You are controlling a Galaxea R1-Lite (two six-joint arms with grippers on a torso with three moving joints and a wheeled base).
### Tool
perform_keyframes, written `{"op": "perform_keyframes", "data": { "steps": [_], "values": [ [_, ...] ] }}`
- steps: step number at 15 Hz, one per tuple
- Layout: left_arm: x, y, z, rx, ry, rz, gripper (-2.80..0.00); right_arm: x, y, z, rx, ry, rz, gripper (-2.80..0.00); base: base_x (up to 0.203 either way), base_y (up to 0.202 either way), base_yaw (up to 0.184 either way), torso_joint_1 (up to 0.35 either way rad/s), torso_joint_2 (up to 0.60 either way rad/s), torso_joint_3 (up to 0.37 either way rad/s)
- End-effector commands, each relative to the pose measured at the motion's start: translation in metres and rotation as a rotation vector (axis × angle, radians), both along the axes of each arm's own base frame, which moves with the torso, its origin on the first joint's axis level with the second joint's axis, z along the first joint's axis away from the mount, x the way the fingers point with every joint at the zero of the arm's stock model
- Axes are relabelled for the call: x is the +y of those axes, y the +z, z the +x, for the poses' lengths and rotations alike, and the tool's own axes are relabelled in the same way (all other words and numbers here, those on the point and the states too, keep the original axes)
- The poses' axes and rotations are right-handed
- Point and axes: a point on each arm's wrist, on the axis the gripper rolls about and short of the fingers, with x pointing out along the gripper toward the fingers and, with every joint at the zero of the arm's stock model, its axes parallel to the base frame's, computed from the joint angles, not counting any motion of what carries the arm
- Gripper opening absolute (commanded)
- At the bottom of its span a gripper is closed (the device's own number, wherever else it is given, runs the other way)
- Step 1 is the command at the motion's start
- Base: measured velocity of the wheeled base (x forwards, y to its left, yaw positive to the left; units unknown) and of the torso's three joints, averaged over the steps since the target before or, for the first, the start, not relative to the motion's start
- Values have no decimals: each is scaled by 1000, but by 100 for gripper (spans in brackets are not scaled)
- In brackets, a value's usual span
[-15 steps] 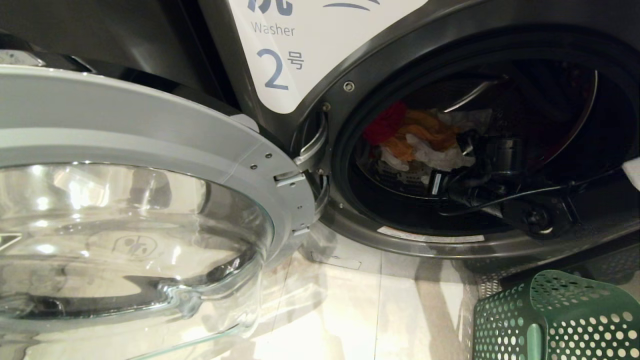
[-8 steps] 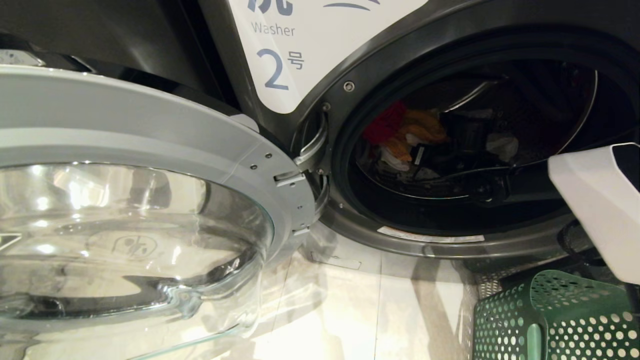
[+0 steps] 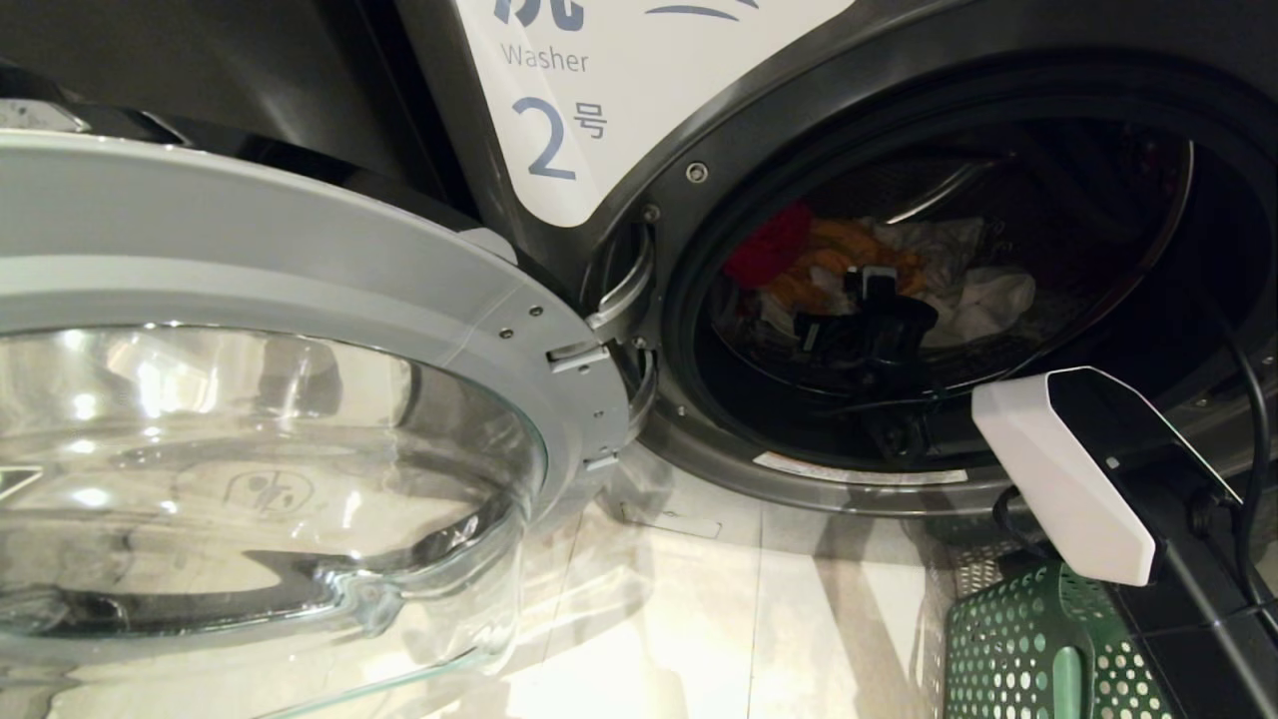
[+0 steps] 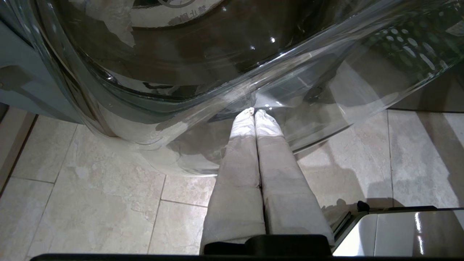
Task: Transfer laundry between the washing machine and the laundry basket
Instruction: Pick a cloth and place it into the basket
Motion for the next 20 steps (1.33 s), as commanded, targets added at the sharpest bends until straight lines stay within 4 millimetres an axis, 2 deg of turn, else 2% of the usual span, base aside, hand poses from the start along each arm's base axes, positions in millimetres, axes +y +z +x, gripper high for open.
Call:
{"op": "perform_keyframes", "data": {
  "steps": [1, 7, 12, 14, 16, 19, 20],
  "values": [
    [0, 0, 0, 1, -1, 1, -280, 1, -9, 2, -15, -4, -17, 0, 0, 0, 0, 0, 0, 0],
    [0, 0, 0, 1, -1, 1, -280, 0, 4, -1, -25, -3, -16, 0, 0, 0, 0, 0, 0, 0],
    [0, 0, 0, 1, -1, 0, -280, 10, 63, -23, -55, 34, -3, 0, 0, 0, 0, 0, 0, 0],
    [0, 0, 0, 1, -1, 0, -280, 10, 92, -45, -64, 63, 0, 0, 0, 0, 0, 0, 0, 0],
    [0, 0, 0, 1, 1, 0, -280, 6, 100, -71, -14, 142, -22, 0, 0, 0, 0, 0, 0, 0],
    [0, 0, 0, 1, -1, 0, -280, -10, 142, -129, -27, 199, -31, 0, 0, 0, 0, 0, 0, 0],
    [0, 0, 0, 1, -1, 1, -280, -15, 139, -151, 23, 219, -42, 0, 0, 0, 0, 0, 0, 0]
  ]
}}
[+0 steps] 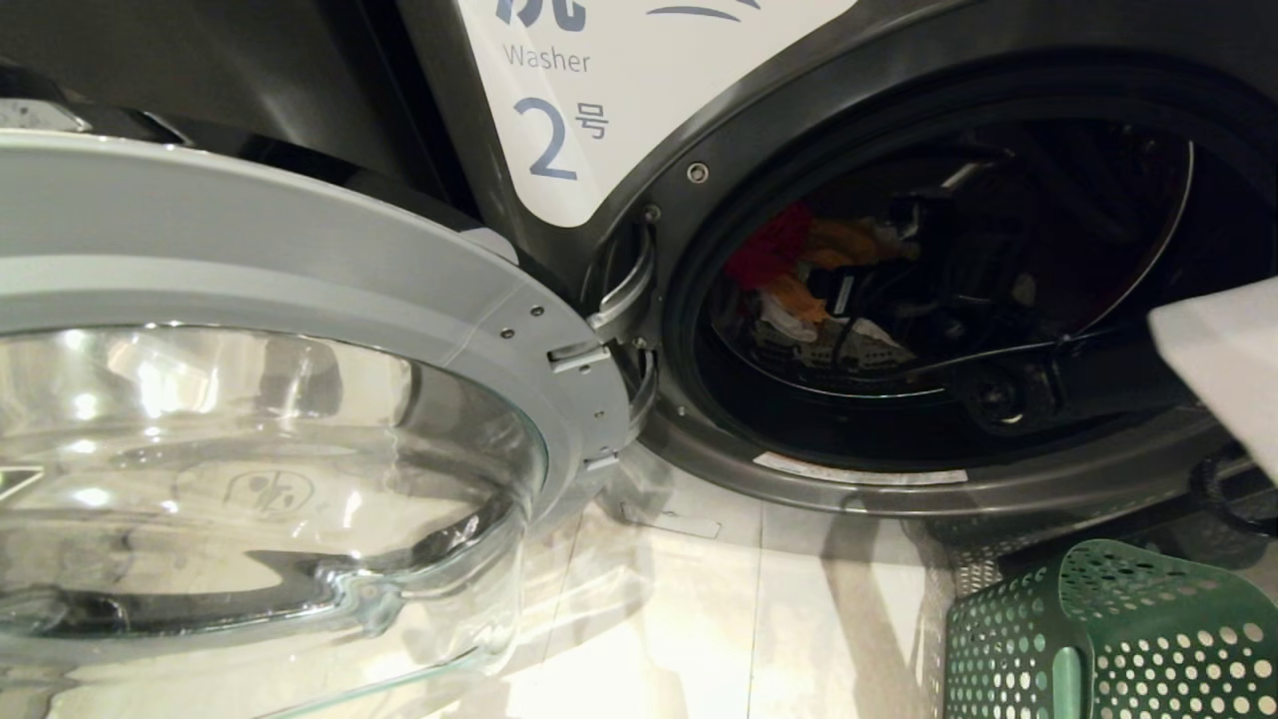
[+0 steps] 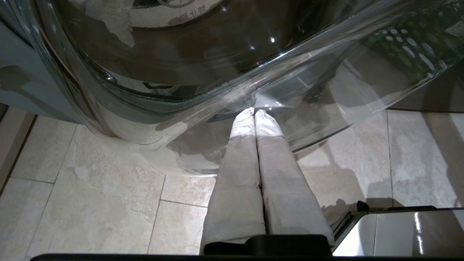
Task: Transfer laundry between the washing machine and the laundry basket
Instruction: Pick a cloth and place it into the basket
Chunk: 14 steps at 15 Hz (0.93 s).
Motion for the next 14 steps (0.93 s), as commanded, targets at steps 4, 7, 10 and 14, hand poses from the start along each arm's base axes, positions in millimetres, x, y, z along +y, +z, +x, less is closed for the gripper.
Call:
{"op": "perform_keyframes", "data": {
  "steps": [4, 7, 10, 14],
  "values": [
    [0, 0, 0, 2, 0, 0, -280, -36, 38, -158, 63, 116, -25, 0, 0, 0, 0, 0, 0, 0],
    [0, 0, 0, 2, 0, 0, -280, -49, 4, -235, 154, 169, -47, 0, 0, 0, 0, 0, 0, 0],
    [0, 0, 0, 2, 0, -1, -280, -61, -19, -297, 161, 208, -60, 0, 0, 0, 0, 0, 0, 0],
    [0, 0, 0, 2, 0, -1, -280, -81, -72, -365, 192, 203, -106, 0, 0, 0, 0, 0, 0, 0]
  ]
}}
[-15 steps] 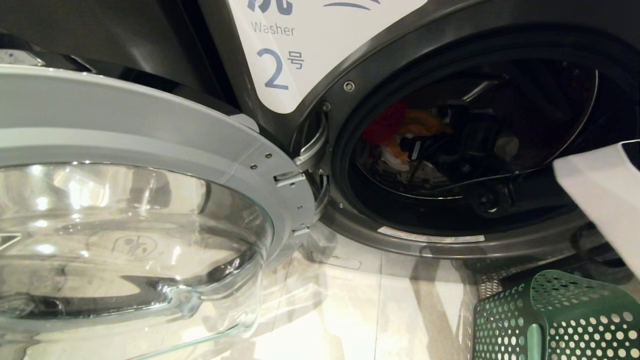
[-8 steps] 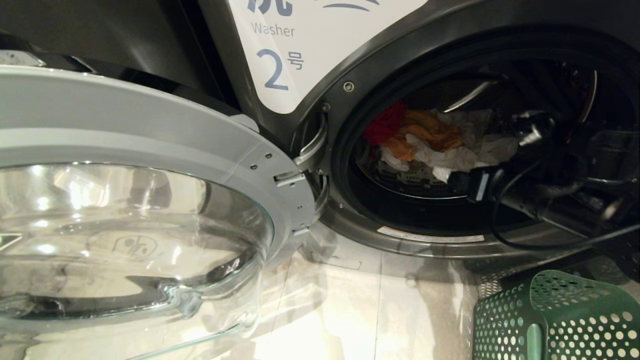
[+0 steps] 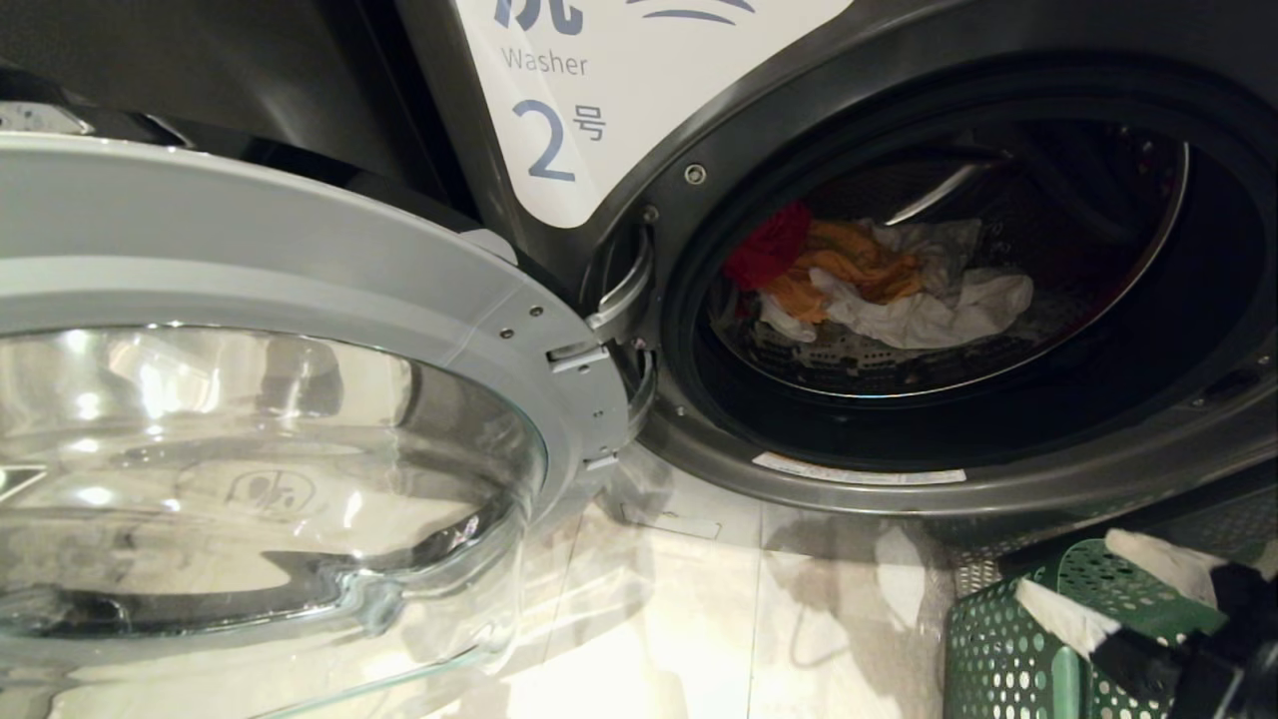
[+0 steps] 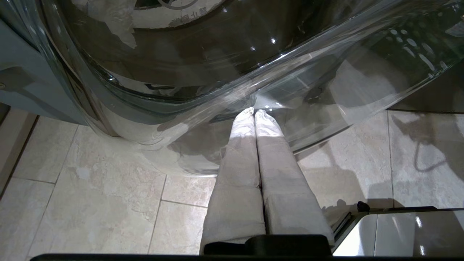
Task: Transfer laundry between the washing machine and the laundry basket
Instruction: Pick a cloth and place it into the basket
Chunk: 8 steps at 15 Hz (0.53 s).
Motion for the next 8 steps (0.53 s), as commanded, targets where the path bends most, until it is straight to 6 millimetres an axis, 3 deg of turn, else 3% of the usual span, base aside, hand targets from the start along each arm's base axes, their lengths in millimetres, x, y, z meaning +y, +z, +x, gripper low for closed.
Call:
{"op": "perform_keyframes", "data": {
  "steps": [1, 6, 8],
  "values": [
    [0, 0, 0, 2, 0, 1, -280, -16, -22, -48, -72, -33, 0, 0, 0, 0, 0, 0, 0, 0],
    [0, 0, 0, 2, -1, 0, -280, -31, -68, -89, 75, -237, -113, 0, 0, 0, 0, 0, 0, 0],
    [0, 0, 0, 2, 0, 1, -280, -32, -75, -99, 45, -261, -121, 0, 0, 0, 0, 0, 0, 0]
  ]
}}
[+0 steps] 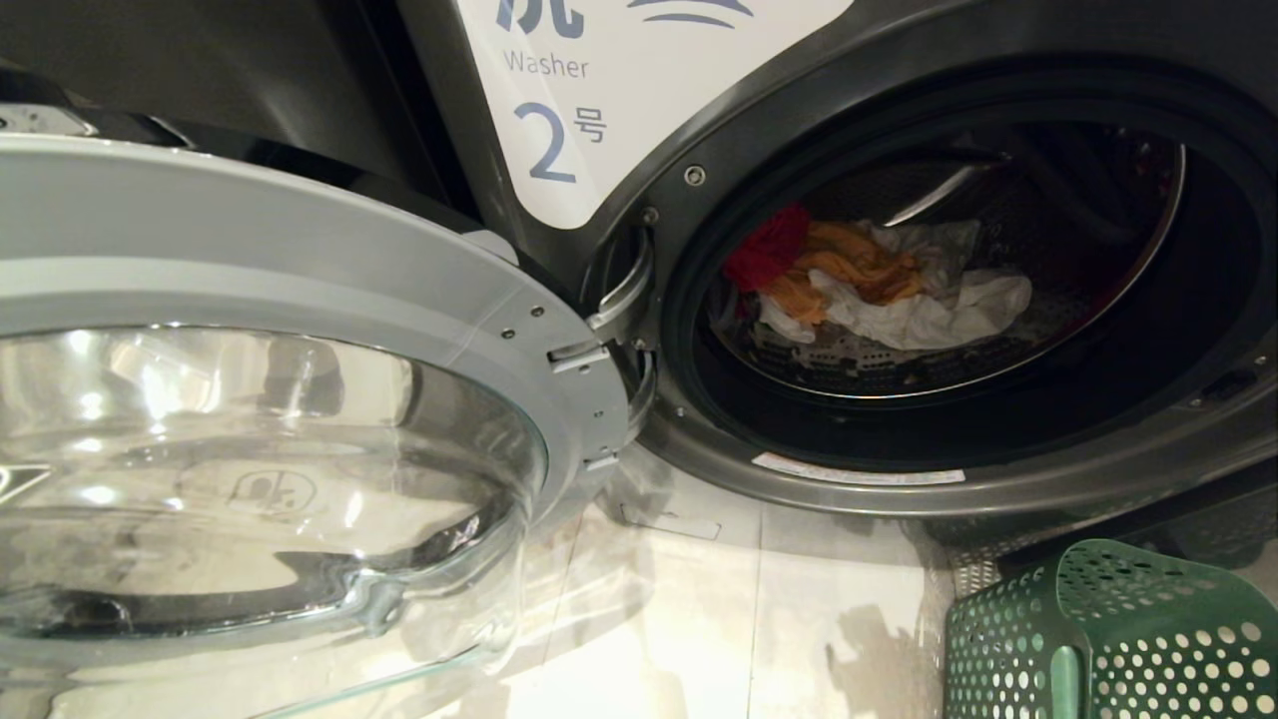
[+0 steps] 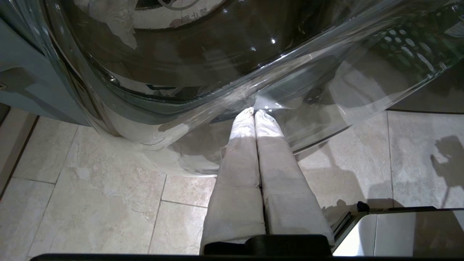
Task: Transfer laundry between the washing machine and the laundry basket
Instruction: Pick a cloth and place it into the basket
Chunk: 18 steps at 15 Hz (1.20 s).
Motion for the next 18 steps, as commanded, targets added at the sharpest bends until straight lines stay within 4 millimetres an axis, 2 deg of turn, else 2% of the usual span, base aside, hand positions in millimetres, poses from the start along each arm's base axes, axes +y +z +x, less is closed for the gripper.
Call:
{"op": "perform_keyframes", "data": {
  "steps": [1, 5, 7, 10, 14, 18],
  "values": [
    [0, 0, 0, 2, -1, 0, -280, -2, -13, -15, -85, -27, -1, 0, 0, 0, 0, 0, 0, 0],
    [0, 0, 0, 2, 0, 0, -280, -3, -13, -15, -80, -75, 30, 0, 0, 0, 0, 0, 0, 0],
    [0, 0, 0, 2, -1, 0, -280, -3, -6, -14, -157, -85, 25, 0, 0, 0, 0, 0, 0, 0],
    [0, 0, 0, 2, -1, 0, -280, -3, -8, -19, -195, -173, 1, 0, 0, 0, 0, 0, 0, 0],
    [0, 0, 0, 2, -1, 0, -280, -2, -16, -36, -354, -127, -21, 0, 0, 0, 0, 0, 0, 0],
    [0, 0, 0, 2, -1, 0, -280, -2, -16, -36, -351, -122, -20, 0, 0, 0, 0, 0, 0, 0]
  ]
}}
